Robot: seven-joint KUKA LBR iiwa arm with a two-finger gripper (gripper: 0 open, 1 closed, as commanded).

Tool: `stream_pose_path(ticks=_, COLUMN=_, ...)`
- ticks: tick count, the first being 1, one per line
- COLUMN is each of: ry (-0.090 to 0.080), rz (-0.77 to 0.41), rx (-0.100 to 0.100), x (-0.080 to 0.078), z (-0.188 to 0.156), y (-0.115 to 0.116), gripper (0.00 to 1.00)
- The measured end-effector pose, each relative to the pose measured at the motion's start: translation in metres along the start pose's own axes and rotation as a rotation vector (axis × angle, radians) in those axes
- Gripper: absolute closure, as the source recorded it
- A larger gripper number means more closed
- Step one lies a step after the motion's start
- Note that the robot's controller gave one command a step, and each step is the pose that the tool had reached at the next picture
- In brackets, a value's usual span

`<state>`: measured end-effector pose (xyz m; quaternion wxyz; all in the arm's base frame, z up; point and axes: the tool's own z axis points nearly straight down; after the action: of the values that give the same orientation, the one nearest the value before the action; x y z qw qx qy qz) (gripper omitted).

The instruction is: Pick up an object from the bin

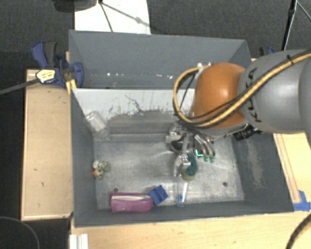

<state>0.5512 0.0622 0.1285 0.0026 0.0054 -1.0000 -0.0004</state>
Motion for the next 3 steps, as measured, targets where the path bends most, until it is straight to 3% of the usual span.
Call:
stream_pose_path(ticks=1, ry=-0.032, rz=-0.013, rx=-0.002, x=0.004, z=0.032, y=-0.052, gripper=0.00)
stream_pose_path(ticks=2, ry=-0.009, rz=-0.278, rx=0.002, x=0.010, z=0.028, y=-0.105, gripper=0.00)
stream_pose_path(ticks=3, ry=-0.010, rz=-0.296, rx=0.001, x=-0.005, z=0.017, y=-0.091, gripper=0.00)
